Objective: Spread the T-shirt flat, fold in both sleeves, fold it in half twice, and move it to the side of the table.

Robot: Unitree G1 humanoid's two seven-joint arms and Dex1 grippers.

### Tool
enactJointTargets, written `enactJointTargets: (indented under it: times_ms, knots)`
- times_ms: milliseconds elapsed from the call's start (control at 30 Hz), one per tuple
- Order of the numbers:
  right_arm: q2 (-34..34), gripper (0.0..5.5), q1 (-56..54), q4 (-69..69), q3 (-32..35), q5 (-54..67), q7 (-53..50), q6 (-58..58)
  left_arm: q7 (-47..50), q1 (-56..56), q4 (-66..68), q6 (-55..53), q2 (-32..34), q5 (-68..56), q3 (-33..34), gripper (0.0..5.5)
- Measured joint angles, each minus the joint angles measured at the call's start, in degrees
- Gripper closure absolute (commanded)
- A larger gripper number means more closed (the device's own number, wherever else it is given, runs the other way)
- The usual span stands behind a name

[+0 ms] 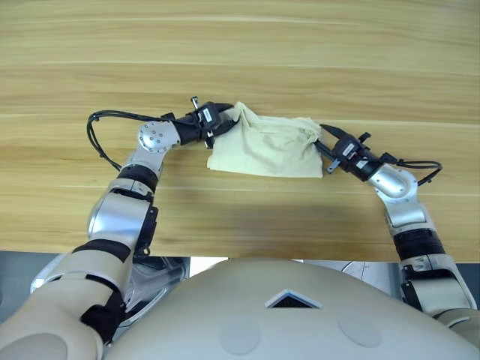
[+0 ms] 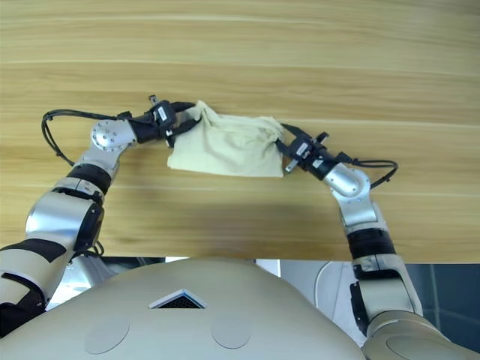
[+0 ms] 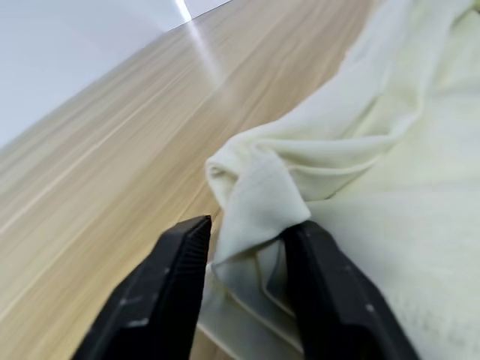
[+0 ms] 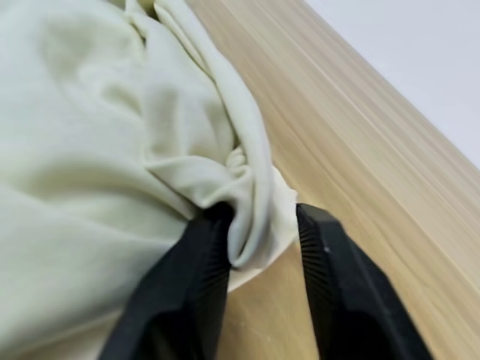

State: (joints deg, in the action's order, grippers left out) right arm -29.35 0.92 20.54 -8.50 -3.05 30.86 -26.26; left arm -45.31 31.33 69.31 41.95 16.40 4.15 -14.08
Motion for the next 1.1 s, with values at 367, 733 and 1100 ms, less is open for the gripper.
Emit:
enactJointTargets:
  times_ms: [367,733,1100]
  knots:
    - [3.92,1.27,-2.15,2.53,4.67,11.14,5.55,4.16,-4.82,1.07,1.59,-12.99,-2.92,-9.32,10.51,1.58]
    - [8.03,0.1,-7.75,10.7,11.52,22.22,12.97,12.22,-15.02,1.4,1.53,-24.47,-4.06,-17.43,19.6,0.13]
    - [10.93,0.1,-14.44,21.31,21.55,31.17,17.97,19.06,-11.17,1.99,1.7,-24.53,-5.03,-16.34,20.99,0.13]
